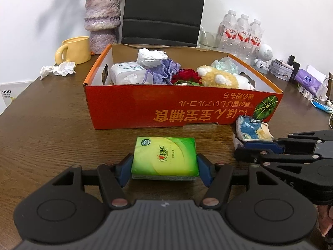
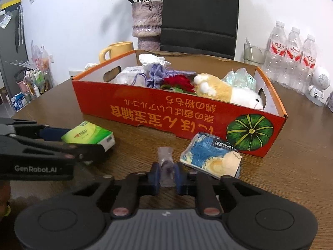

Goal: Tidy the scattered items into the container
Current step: 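Grasp the green tissue pack with the left gripper while the right grasps a clear packet, then carry the tissue pack and packet into the box and open both grippers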

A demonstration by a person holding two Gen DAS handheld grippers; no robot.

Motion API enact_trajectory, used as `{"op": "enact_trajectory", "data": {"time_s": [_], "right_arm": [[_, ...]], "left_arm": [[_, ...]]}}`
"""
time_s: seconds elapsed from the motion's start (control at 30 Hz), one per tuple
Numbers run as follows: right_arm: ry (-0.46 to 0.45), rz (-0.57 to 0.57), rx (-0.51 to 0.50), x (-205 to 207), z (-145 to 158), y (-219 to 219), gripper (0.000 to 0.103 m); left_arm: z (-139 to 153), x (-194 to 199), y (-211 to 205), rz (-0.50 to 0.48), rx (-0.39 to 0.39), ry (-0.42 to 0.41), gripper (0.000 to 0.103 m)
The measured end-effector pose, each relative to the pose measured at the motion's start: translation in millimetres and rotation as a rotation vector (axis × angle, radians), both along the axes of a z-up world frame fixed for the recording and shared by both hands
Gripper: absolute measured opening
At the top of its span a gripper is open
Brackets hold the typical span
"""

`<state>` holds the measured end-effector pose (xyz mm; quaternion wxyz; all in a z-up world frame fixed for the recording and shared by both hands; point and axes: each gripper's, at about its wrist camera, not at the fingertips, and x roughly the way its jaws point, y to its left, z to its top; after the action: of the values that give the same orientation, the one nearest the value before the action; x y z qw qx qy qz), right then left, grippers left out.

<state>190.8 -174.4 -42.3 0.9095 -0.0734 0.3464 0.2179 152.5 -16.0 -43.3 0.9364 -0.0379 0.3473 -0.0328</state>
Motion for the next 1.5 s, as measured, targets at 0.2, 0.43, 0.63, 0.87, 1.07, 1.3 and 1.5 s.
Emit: {"op": "enact_trajectory", "data": {"time_s": [0.2,0.43,0.63,0.87,1.07,1.3,1.5], "right_arm": [[-0.023,-0.003,0.012,-7.0,8.8,-3.0,0.0],[-0.014,0.031,0.017,2.0,8.4,0.8,0.03],[0.018,0.028,-0.015,16.8,-1.4,5.9,0.024],[0.023,0.004,0.014,10.1,1.6,0.5,0.014],[-0.036,-0.008,0.065,-2.6,29.0,-9.7,0.014],[-0.1,-0.007,0.11,17.2,80.6,-21.8,0.014],[-0.036,-0.007,0.137,77.5,106.6,-13.0,0.014]], "left_arm": [[2.1,-5.5,1.5,0.002,-0.009,-0.006,0.065],[3.2,-9.0,2.3,0.001,-0.014,-0.01,0.065],[3.7,-11.3,7.0,0.016,-0.017,-0.008,0.065],[5.3,-11.8,8.2,0.013,-0.023,-0.013,0.065],[24.5,-16.5,9.8,-0.005,-0.024,-0.07,0.065],[77.3,3.5,10.5,-0.072,-0.005,-0.176,0.065],[107.8,65.1,8.7,-0.085,-0.008,-0.137,0.065]]}}
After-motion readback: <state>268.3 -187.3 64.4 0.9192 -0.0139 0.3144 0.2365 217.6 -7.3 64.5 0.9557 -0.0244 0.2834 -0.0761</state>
